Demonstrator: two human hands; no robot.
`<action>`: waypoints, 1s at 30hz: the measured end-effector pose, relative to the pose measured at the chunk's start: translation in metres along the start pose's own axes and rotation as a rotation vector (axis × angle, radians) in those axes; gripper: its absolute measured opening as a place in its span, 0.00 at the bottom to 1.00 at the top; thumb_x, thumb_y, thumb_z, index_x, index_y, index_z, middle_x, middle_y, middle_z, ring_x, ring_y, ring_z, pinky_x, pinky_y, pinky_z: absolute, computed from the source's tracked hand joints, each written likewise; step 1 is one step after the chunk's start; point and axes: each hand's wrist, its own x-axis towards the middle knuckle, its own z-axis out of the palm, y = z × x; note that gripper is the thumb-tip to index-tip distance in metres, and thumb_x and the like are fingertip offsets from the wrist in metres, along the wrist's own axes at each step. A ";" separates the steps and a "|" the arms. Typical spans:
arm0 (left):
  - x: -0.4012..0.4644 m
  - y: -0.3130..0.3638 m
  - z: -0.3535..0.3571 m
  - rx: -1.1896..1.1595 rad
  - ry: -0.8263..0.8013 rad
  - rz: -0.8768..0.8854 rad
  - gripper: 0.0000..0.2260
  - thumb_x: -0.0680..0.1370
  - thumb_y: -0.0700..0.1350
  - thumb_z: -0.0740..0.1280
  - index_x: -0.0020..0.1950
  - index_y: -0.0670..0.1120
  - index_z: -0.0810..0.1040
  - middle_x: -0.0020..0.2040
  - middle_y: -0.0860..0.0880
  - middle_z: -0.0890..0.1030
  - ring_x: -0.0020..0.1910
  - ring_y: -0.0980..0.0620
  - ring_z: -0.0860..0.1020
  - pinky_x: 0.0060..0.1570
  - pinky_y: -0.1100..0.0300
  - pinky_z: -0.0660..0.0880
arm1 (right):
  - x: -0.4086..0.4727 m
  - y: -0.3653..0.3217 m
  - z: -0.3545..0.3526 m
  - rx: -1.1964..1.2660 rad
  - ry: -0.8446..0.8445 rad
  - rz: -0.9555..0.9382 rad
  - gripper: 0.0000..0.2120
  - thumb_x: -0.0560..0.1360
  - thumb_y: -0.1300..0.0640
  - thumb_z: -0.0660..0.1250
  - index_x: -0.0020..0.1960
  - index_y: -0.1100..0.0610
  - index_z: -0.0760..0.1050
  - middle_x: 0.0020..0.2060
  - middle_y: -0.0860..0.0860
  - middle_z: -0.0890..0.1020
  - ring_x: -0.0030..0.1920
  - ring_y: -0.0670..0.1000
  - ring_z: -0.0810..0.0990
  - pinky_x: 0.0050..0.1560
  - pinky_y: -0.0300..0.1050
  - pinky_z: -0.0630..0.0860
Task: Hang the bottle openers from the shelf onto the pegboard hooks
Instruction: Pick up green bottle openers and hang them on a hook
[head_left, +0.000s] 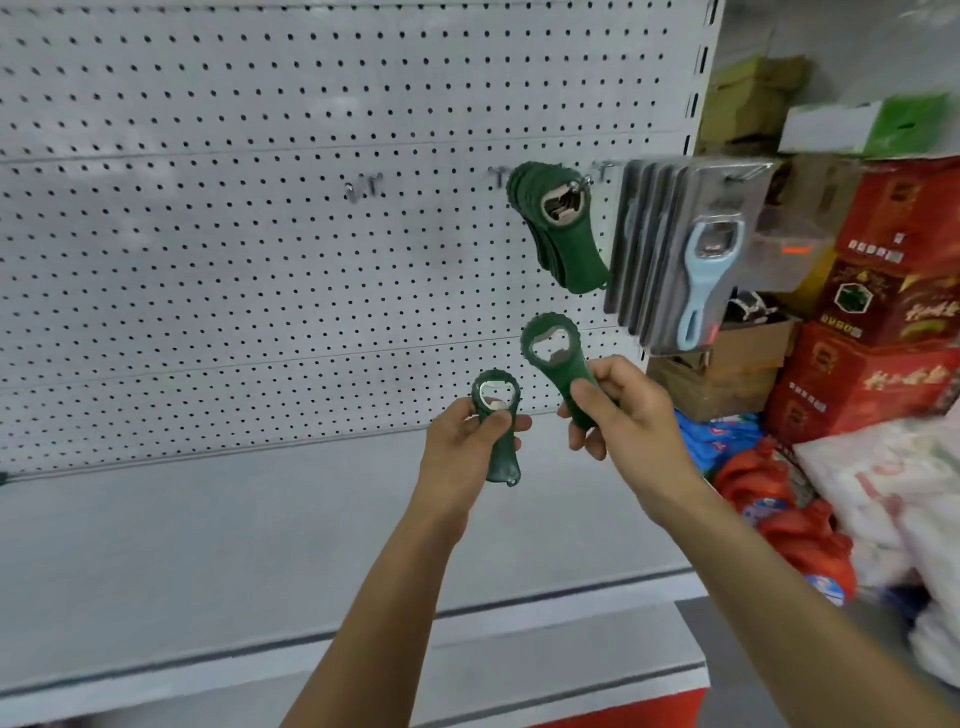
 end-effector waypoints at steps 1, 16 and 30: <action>-0.001 0.002 0.004 -0.005 0.015 0.003 0.05 0.80 0.42 0.64 0.54 0.48 0.78 0.45 0.52 0.87 0.36 0.58 0.82 0.36 0.66 0.79 | 0.003 -0.006 -0.003 0.014 -0.009 -0.034 0.06 0.80 0.62 0.61 0.44 0.56 0.73 0.32 0.50 0.80 0.28 0.51 0.75 0.26 0.42 0.65; -0.007 0.027 0.019 0.007 0.232 0.094 0.02 0.77 0.41 0.69 0.49 0.45 0.79 0.46 0.44 0.83 0.48 0.42 0.81 0.50 0.46 0.81 | 0.067 -0.079 -0.018 0.079 -0.015 -0.202 0.05 0.80 0.61 0.60 0.46 0.55 0.72 0.31 0.50 0.79 0.27 0.50 0.73 0.24 0.40 0.65; -0.003 0.035 0.007 -0.074 0.237 0.130 0.05 0.76 0.37 0.70 0.51 0.40 0.79 0.48 0.39 0.83 0.41 0.47 0.82 0.47 0.50 0.82 | 0.093 -0.063 -0.006 -0.007 0.050 -0.092 0.04 0.80 0.60 0.61 0.46 0.56 0.72 0.34 0.53 0.78 0.26 0.49 0.72 0.23 0.38 0.65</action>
